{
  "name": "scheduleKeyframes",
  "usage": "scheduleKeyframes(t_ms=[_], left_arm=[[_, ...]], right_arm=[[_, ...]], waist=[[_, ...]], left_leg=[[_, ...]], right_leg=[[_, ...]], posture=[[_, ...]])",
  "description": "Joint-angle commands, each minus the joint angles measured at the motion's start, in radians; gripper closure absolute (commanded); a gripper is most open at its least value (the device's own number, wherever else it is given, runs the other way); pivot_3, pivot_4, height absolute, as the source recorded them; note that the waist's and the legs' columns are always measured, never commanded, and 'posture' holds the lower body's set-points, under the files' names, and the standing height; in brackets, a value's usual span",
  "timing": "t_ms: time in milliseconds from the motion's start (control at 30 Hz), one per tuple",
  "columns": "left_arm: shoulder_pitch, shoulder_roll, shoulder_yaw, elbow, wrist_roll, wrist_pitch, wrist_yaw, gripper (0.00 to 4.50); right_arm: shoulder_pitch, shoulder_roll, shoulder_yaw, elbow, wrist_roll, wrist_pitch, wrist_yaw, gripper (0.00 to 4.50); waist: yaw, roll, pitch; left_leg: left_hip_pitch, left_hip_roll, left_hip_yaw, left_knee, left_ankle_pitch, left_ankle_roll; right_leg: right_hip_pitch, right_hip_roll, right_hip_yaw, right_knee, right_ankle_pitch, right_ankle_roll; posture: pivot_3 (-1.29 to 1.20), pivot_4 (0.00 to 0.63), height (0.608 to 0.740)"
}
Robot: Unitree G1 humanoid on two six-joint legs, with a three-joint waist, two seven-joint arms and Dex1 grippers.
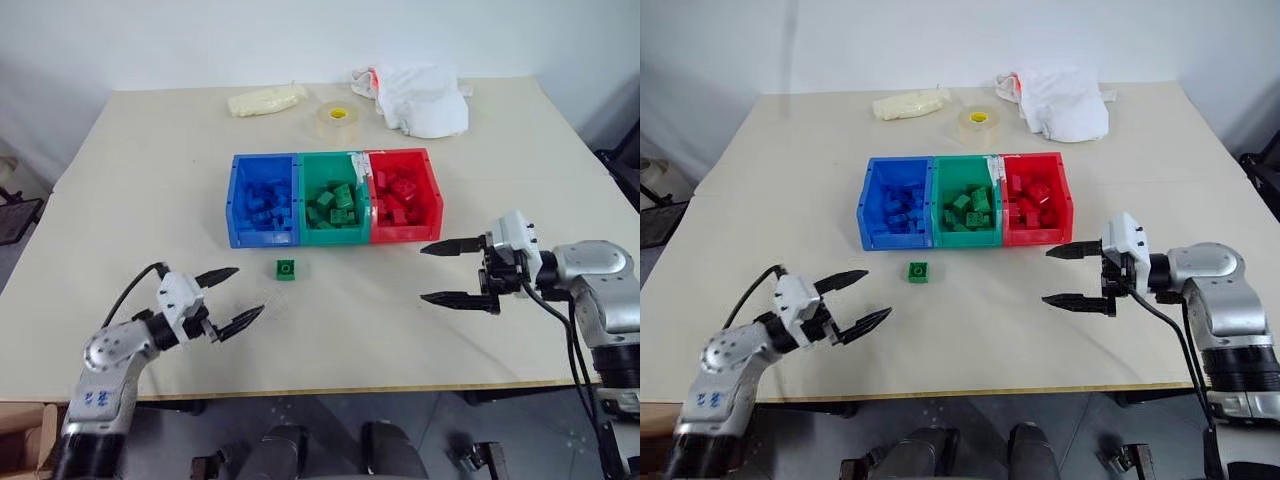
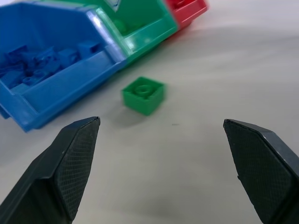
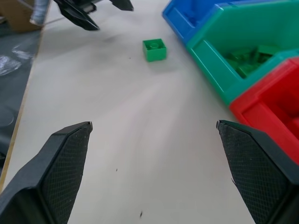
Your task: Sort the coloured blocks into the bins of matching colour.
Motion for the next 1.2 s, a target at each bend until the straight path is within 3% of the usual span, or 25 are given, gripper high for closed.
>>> scheduleKeyframes(t_ms=[33,500,633,867,1067,1200], left_arm=[[-0.087,-0.026,-0.047,0.115,0.034,-0.076,-0.036,0.00],[-0.395,-0.144,-0.167,0.545,0.133,-0.227,-0.108,0.00],[-0.432,-0.134,-0.176,0.605,0.154,-0.236,-0.133,0.89],[-0.435,-0.120,-0.173,0.564,0.137,-0.219,-0.180,3.03],[-0.479,-0.121,-0.155,0.413,0.100,-0.118,-0.157,3.02],[-0.571,-0.131,-0.145,0.411,0.107,-0.069,-0.112,3.02]], right_arm=[[0.023,-0.009,-0.061,-0.075,0.047,0.013,-0.036,0.04],[0.109,-0.002,-0.121,-0.215,0.094,0.034,-0.165,0.04],[0.125,-0.004,-0.134,-0.227,0.097,0.030,-0.183,0.00],[0.156,-0.010,-0.153,-0.246,0.101,0.023,-0.209,0.00],[0.186,-0.009,-0.185,-0.275,0.106,0.032,-0.247,0.00],[0.211,-0.010,-0.217,-0.294,0.118,0.044,-0.285,0.00]], waist=[[-0.002,0.000,0.000],[0.000,-0.001,0.000],[0.000,-0.001,0.000],[0.000,-0.001,0.000],[0.000,-0.003,0.001],[0.003,-0.003,0.001]], left_leg=[[0.000,0.000,0.000,0.000,0.000,0.000],[0.000,0.000,0.000,0.003,0.000,0.000],[0.000,-0.001,0.000,0.004,0.000,0.000],[0.000,-0.001,0.000,0.007,0.000,0.000],[-0.001,-0.001,0.000,0.007,0.000,0.000],[-0.001,-0.001,0.000,0.008,0.000,0.000]], right_leg=[[0.000,0.000,0.000,0.000,0.000,0.000],[0.000,0.000,0.000,0.002,0.001,0.001],[0.000,0.000,0.000,0.003,0.001,0.001],[0.000,0.000,0.000,0.007,0.001,0.001],[-0.001,0.000,0.000,0.008,0.001,0.001],[-0.001,0.000,0.000,0.008,0.001,0.001]], posture=[[0.00,0.150,0.740],[0.00,0.150,0.740],[0.00,0.150,0.740],[0.00,0.150,0.740],[0.00,0.150,0.740],[0.00,0.150,0.740]])
